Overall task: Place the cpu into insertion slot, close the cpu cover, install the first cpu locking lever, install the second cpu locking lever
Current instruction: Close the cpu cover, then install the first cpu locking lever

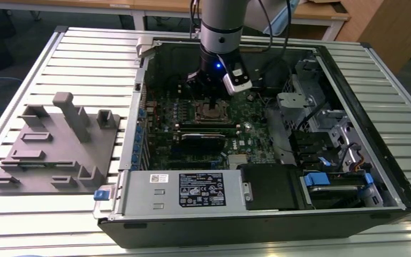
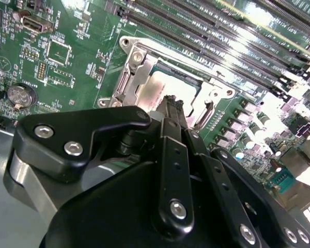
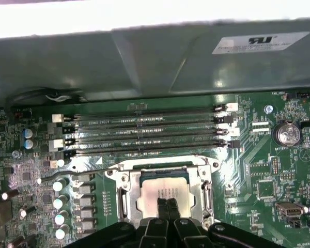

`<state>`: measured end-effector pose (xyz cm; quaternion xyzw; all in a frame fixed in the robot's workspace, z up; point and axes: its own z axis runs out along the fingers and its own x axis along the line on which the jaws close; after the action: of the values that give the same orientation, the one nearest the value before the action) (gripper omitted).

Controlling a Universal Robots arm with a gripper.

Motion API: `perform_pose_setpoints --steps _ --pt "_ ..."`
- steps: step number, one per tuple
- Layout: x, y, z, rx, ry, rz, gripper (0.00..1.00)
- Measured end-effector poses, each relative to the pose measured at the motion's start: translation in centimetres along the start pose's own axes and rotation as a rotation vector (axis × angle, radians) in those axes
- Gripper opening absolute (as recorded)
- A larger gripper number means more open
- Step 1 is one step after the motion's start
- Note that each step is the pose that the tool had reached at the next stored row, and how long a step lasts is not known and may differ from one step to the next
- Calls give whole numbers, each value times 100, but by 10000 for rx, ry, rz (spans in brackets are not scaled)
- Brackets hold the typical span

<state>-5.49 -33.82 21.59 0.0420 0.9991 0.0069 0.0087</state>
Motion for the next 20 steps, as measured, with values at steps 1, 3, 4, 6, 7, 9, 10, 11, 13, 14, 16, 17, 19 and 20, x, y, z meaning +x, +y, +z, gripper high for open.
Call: perform_pose_setpoints --steps 1,3,4,6,7,9,10,11,13,14,16,17,19,20 --pt "0 0 0 -1 -1 0 11" --pt "0 0 1 -4 -11 -1 11" --pt "0 0 1 -5 -19 -1 11" --pt "0 1 1 -5 -22 -1 11" --pt "3 0 0 -3 -21 1 11" --pt "11 -3 0 -5 -22 0 11" --pt "13 -3 1 -5 -22 0 11" --pt "13 -3 1 -6 -22 -2 11" --pt "39 -6 0 -6 -23 -1 11" --pt "39 -6 0 -5 -22 0 11" --pt "39 -6 -4 -5 -22 0 11" --pt "39 -6 -8 -4 -21 -1 11" --pt "39 -6 -18 -5 -23 0 11" --pt "39 -5 -24 -5 -22 -1 11"
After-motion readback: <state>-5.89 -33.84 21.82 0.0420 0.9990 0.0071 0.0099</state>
